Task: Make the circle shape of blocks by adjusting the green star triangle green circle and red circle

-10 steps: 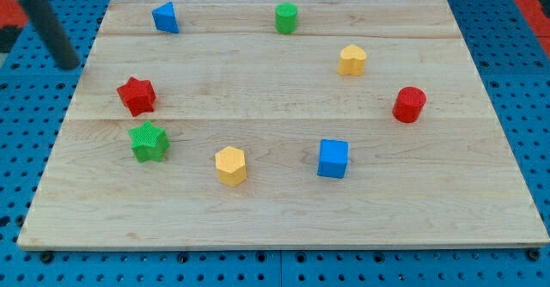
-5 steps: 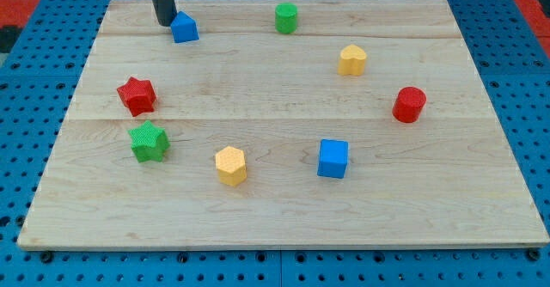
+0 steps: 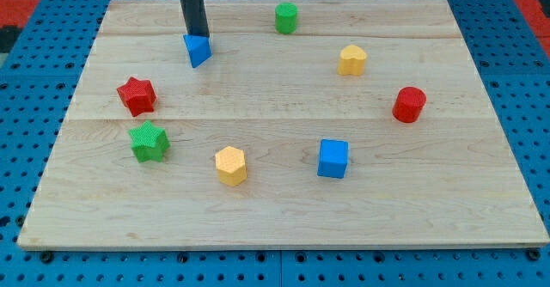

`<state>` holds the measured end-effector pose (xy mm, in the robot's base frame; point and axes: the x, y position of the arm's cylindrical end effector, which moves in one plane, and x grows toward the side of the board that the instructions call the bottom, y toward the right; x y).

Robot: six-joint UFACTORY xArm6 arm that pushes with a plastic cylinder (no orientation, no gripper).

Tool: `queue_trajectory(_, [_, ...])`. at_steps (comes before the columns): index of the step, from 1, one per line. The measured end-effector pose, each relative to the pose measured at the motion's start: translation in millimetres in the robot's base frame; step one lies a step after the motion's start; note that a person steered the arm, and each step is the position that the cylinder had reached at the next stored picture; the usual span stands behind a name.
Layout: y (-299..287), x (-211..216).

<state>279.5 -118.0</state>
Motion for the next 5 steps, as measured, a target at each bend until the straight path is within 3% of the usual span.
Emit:
queue_trajectory(1, [2.8,-64.1])
queue_trajectory(2, [35.9,-87.7])
queue_trajectory(4, [113.8,-84.8])
queue_trajectory(5, [125.9,-51.3])
